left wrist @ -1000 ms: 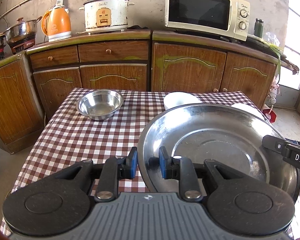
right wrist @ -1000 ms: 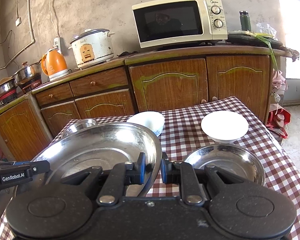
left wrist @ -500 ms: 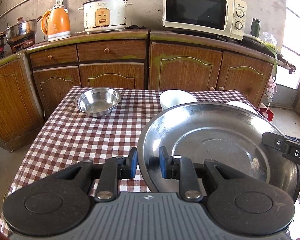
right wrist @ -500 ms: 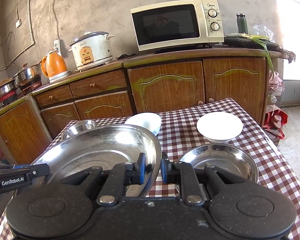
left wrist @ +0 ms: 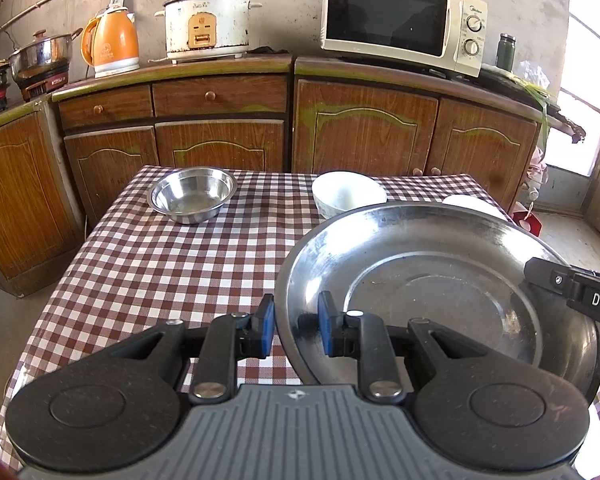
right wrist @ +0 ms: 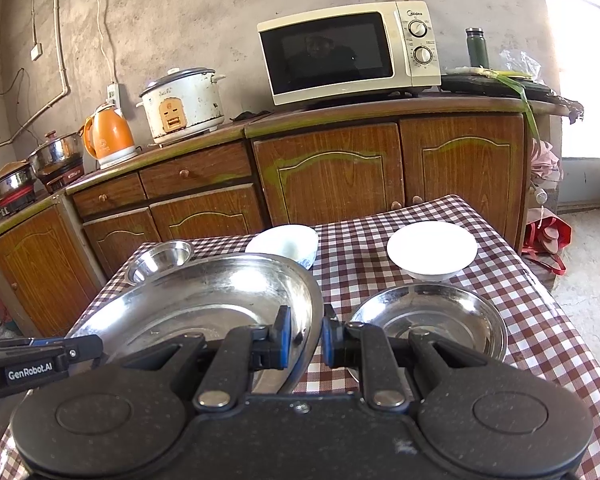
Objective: Organize plates and bowls
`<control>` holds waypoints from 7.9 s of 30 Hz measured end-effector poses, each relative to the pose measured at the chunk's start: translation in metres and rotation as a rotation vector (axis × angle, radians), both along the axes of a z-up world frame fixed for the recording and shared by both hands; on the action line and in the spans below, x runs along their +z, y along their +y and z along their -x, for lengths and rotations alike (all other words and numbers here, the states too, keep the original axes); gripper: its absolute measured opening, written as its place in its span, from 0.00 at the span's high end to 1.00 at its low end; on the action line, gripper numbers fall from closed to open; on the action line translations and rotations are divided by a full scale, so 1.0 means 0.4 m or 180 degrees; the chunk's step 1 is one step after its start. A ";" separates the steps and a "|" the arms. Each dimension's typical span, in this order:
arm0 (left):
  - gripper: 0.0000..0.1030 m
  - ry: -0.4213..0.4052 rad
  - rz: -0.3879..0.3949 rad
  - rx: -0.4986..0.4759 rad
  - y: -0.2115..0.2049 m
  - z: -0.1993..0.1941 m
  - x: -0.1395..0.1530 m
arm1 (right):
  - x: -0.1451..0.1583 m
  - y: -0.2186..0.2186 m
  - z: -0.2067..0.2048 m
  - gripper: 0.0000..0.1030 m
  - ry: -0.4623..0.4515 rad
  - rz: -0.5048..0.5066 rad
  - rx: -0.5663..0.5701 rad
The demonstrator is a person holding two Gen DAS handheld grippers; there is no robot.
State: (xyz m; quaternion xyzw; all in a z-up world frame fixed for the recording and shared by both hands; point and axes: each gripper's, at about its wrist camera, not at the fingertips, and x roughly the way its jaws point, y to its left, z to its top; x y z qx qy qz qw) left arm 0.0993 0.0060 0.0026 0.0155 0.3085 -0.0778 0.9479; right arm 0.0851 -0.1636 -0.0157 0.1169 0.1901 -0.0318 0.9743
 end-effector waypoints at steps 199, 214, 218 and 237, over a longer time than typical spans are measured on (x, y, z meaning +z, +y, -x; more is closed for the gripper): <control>0.76 0.0630 -0.0218 -0.0122 -0.049 0.156 -0.267 | -0.306 0.015 0.195 0.67 0.0861 0.0125 -0.0159; 0.54 0.0574 -0.0156 -0.0110 -0.092 0.155 -0.196 | -0.257 -0.003 0.212 0.54 0.0702 0.0106 -0.0241; 0.48 0.0534 -0.0147 -0.0168 -0.121 0.149 -0.177 | -0.245 -0.017 0.219 0.49 0.0676 0.0063 -0.0277; 0.47 0.0458 -0.0122 -0.0437 -0.263 0.096 -0.112 | -0.174 -0.090 0.232 0.34 0.0519 0.0069 -0.0463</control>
